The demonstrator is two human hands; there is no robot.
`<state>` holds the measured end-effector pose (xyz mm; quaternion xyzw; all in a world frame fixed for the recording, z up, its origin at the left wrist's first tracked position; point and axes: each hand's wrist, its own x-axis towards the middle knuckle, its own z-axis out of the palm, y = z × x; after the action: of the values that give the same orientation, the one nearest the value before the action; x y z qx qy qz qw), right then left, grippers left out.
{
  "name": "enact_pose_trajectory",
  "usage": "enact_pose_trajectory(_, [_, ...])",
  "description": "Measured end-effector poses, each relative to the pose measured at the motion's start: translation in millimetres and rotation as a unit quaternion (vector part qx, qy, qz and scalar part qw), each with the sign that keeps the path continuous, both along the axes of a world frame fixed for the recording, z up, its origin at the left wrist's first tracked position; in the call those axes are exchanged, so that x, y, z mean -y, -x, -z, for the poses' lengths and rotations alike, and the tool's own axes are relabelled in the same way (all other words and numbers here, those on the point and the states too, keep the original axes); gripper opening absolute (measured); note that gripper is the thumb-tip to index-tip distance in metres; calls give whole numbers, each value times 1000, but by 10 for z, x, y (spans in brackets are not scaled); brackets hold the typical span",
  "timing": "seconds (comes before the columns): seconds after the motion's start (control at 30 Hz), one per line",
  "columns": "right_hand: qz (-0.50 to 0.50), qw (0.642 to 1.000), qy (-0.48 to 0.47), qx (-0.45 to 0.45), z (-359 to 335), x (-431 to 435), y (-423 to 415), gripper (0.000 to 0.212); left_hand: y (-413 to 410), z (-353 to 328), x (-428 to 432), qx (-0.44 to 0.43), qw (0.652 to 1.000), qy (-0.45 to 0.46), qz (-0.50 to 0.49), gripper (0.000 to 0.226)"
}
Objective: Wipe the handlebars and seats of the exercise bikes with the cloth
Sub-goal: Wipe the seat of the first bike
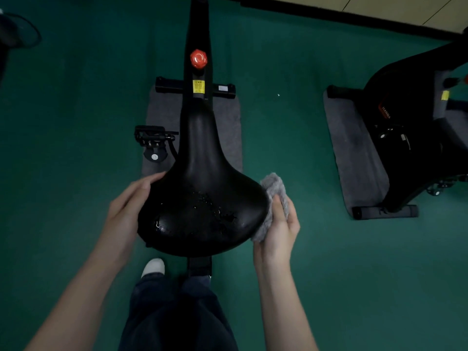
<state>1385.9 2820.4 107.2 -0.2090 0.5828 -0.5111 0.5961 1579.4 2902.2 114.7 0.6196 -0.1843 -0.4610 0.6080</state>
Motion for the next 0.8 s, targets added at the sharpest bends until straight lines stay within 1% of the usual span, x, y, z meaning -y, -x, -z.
enact_pose_trajectory(0.07, [35,999,14,-23,-6,-173,-58,18,3,5,-3,2,1000,1,0,31])
enact_pose_trajectory(0.17, [60,987,77,-125,-76,-317,-149,20,3,11,-6,5,1000,3,4,33])
enact_pose_trajectory(0.23, [60,975,100,-189,-102,-279,-158,19,-3,12,-10,14,1000,4,11,33])
enact_pose_trajectory(0.3, [49,963,125,-234,-127,-307,-172,20,-21,14,-18,17,1000,3,18,32])
enact_pose_trajectory(0.33, [40,950,156,-269,-146,-376,-200,21,-30,18,-21,18,1000,3,23,32])
enact_pose_trajectory(0.37, [25,929,198,-310,-161,-473,-244,23,-38,23,-25,20,999,3,28,32])
enact_pose_trajectory(0.43, [-22,889,276,-365,-173,-679,-342,24,-47,33,-37,16,999,3,33,34])
enact_pose_trajectory(0.5, [-61,862,311,-397,-173,-675,-343,23,-54,38,-46,10,999,6,33,35])
enact_pose_trajectory(0.57, [-83,850,303,-423,-171,-520,-271,20,-64,41,-47,8,999,7,42,36])
enact_pose_trajectory(0.67, [-54,873,241,-421,-228,-384,-243,19,-80,44,-51,13,998,3,54,41])
enact_pose_trajectory(0.7, [-40,870,239,-429,-251,-422,-290,20,-83,40,-52,14,998,3,54,41])
enact_pose_trajectory(0.73, [-42,856,259,-445,-265,-499,-345,20,-84,32,-53,15,998,4,54,42])
enact_pose_trajectory(0.8, [-90,824,320,-459,-258,-695,-443,23,-90,11,-56,22,998,8,62,39])
